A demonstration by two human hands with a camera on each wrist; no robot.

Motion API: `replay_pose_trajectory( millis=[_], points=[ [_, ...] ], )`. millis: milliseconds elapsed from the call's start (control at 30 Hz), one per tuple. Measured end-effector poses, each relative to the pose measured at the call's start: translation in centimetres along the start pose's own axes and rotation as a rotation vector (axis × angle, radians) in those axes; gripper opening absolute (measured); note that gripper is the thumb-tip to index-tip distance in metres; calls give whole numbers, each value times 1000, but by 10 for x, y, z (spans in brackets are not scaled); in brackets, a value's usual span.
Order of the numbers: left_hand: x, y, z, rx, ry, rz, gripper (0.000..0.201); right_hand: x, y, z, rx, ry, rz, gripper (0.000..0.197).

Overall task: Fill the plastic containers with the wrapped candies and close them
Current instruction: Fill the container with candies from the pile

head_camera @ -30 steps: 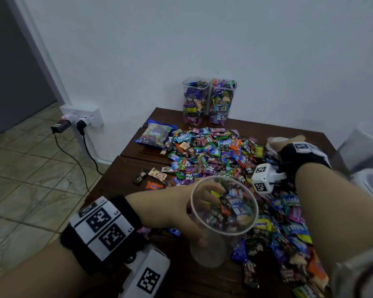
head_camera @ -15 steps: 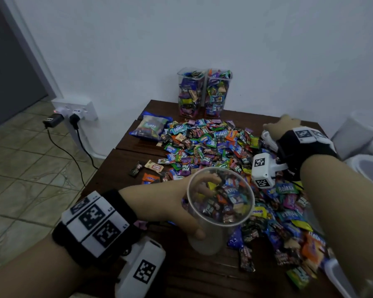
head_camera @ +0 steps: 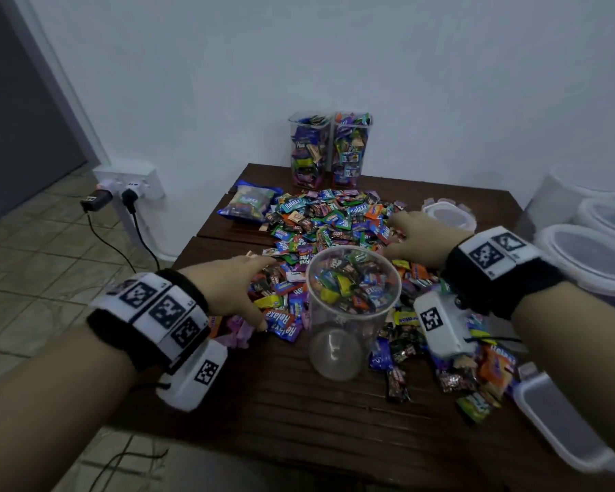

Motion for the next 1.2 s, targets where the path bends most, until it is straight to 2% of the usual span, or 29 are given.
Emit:
replay_pose_trajectory(
  millis=[67,133,200,300,367,433,500,567,633,700,833,967,1033,1200],
  points=[
    [7,-3,-2,-121,-35,-92,113,10,-5,11,-47,-76,10,73],
    [9,-8,-1,-235,-19,-209,107,17,-3,22,-49,-114,52,73],
    [5,-12,5,-290,22,-276,85,18,2,34,-49,-112,128,59],
    [0,-16,14,-246,-12,-313,42,21,12,53,-83,-194,165,19],
    [6,-21,18,-223,-131,-176,23,31,14,67,-128,-347,42,12],
    [18,-23,21,-246,-293,55,13,47,8,83,-162,-521,-127,10],
    [26,-22,20,-255,-394,129,12,66,-4,94,-192,-675,-227,20],
    [28,-18,12,-229,-406,134,12,80,-16,98,-209,-768,-245,26],
    [26,-12,3,-197,-379,161,12,87,-22,93,-206,-786,-247,25],
    [21,-4,-7,-166,-309,208,13,86,-22,81,-181,-712,-277,21],
    [17,8,-24,-92,-162,274,15,73,-10,58,-77,-470,-346,17],
    [14,5,-24,-59,-105,265,12,60,13,62,-30,-421,-364,16],
    [12,1,-21,-54,-129,281,18,57,28,74,-10,-471,-341,19],
    [22,12,-16,-19,-362,368,13,66,53,101,61,-754,-146,23]
  ],
)
Point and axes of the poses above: each hand's wrist, its own z-axis away from the middle knuckle, its own x-axis out of the palm, y = z × x, the point moved 4 cm from there along -z, towards the middle knuckle, and after that the axes turned 5 degrees about z, right-handed, at the moved point
